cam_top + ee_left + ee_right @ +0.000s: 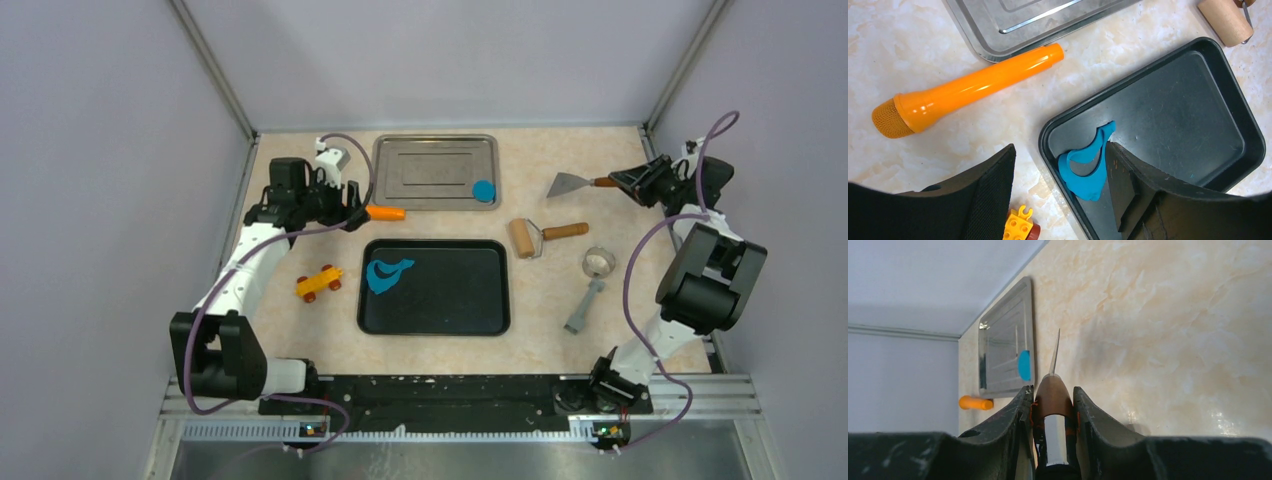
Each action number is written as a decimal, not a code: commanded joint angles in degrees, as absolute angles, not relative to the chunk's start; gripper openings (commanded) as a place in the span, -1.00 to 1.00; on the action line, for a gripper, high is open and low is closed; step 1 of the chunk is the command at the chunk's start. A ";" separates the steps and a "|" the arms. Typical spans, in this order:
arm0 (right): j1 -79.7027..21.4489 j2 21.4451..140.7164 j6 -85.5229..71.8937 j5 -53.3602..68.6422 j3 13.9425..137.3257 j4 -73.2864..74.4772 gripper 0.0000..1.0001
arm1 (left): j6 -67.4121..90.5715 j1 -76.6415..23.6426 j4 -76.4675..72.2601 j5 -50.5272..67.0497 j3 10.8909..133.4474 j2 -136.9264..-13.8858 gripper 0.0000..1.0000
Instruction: Roll out the dumpling wrappers from the dough
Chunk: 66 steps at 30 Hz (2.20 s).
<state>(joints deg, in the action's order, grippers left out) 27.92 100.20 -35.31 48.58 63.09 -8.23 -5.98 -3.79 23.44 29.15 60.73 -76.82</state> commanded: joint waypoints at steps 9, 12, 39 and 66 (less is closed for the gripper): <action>27.86 103.05 -34.12 42.35 61.48 -7.80 -0.71 | -6.99 -3.95 21.67 29.87 63.17 -78.27 0.38; 27.86 101.94 -32.50 40.96 60.94 -5.21 -0.42 | -6.68 -3.96 21.13 30.09 62.57 -78.22 0.38; 26.93 85.29 1.18 22.83 57.57 20.24 0.86 | -2.12 -3.96 18.16 24.78 59.79 -80.90 0.64; 8.94 94.33 -7.54 9.08 117.06 36.86 0.96 | -2.07 -2.99 28.31 2.11 101.02 -84.59 0.98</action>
<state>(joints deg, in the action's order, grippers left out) 9.56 99.42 -5.56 12.01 117.54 34.35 -3.14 -3.40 25.08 3.31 101.58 -89.97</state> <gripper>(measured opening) 0.985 0.989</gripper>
